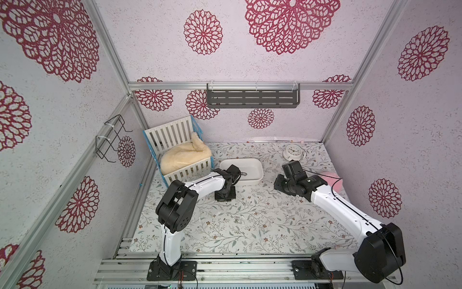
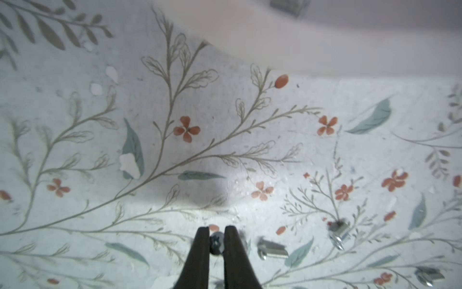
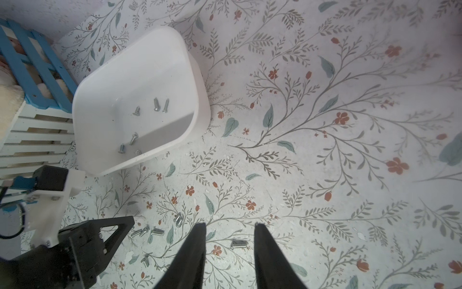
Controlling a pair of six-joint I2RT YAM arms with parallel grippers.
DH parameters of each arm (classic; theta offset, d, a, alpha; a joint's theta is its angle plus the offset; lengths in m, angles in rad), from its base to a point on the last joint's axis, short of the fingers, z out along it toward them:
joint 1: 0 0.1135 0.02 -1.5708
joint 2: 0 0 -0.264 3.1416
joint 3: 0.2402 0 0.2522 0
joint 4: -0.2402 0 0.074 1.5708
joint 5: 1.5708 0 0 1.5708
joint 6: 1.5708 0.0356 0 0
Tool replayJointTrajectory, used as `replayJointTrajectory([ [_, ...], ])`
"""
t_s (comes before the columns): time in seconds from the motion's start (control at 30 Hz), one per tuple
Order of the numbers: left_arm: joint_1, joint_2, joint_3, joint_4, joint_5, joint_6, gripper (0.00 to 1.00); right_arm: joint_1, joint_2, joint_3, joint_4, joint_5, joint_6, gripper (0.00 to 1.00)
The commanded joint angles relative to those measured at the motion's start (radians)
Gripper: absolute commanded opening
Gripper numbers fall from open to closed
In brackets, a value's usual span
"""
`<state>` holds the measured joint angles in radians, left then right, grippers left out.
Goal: Put the screws on the desktop into the storage box
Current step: Pick up the screw from the center of the board, then place the screw in the storage box.
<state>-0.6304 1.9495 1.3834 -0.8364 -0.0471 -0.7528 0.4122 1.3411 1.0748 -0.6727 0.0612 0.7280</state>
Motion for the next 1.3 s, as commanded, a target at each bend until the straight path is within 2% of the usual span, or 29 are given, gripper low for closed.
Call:
replayJointTrajectory([
  [0.0, -0.002, -0.069, -0.007, -0.007, 0.003, 0.007, 0.06, -0.007, -0.007, 0.017, 0.022, -0.003, 0.017, 0.36],
  [0.33, -0.003, -0.167, 0.019, -0.053, -0.019, 0.022, 0.06, -0.006, -0.008, 0.035, 0.016, -0.012, 0.025, 0.36],
  [0.67, -0.002, -0.135, 0.279, -0.171, -0.043, 0.082, 0.07, -0.006, -0.029, 0.042, 0.012, -0.021, 0.029, 0.36],
  [0.9, 0.040, 0.042, 0.532, -0.231, -0.032, 0.131, 0.07, -0.005, -0.058, 0.061, -0.002, -0.021, 0.030, 0.36],
  [1.27, 0.133, 0.341, 0.824, -0.291, 0.042, 0.164, 0.07, -0.004, -0.049, 0.053, 0.012, -0.040, 0.018, 0.36],
])
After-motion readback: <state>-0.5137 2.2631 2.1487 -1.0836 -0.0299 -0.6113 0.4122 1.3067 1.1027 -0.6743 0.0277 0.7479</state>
